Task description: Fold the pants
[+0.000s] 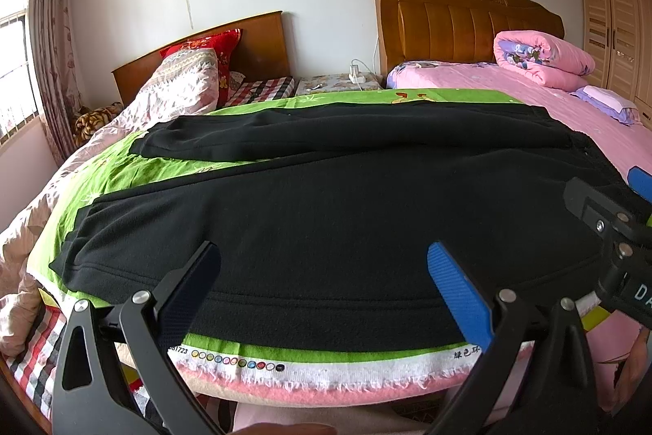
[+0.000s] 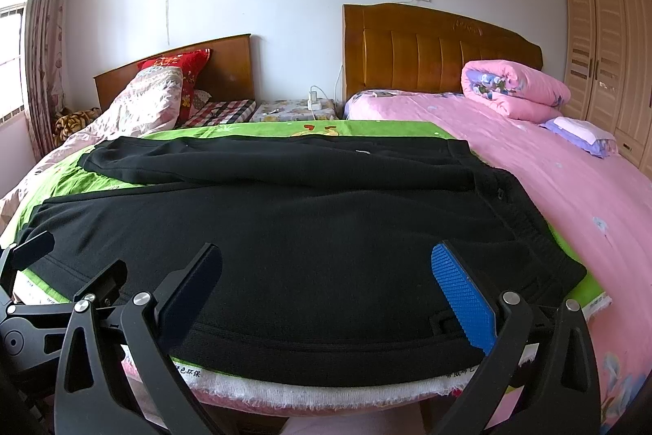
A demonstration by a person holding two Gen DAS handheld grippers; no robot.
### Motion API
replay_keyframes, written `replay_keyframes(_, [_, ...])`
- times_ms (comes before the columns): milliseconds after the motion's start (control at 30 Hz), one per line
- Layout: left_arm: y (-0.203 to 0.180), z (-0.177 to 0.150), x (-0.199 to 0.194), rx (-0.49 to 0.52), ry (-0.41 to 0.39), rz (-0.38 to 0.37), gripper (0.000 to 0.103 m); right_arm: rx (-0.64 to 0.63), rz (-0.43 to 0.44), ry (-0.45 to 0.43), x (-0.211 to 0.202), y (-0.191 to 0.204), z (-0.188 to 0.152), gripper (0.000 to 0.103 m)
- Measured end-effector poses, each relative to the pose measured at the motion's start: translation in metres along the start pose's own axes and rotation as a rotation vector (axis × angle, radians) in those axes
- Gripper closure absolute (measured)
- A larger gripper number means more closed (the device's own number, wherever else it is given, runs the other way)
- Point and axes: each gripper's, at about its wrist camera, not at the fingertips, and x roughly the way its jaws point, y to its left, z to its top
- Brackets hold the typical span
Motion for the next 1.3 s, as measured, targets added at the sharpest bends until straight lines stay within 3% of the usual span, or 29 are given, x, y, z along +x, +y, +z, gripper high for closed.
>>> replay_keyframes(1067, [0.001, -0.005, 0.000, 0.017, 0.027, -0.023, 0.001, 0.006, 0.012, 0.007, 0.003, -0.005, -0.003, 0.004])
replay_keyframes(1167, [0.002, 0.003, -0.001, 0.067, 0.006, -0.051, 0.001, 0.010, 0.078, 0.009, 0.009, -0.016, 0.009, 0.004])
replay_keyframes(1300, [0.003, 0.028, 0.008, 0.163, 0.013, -0.031, 0.001, 0.006, 0.155, 0.095, 0.039, -0.036, 0.049, 0.004])
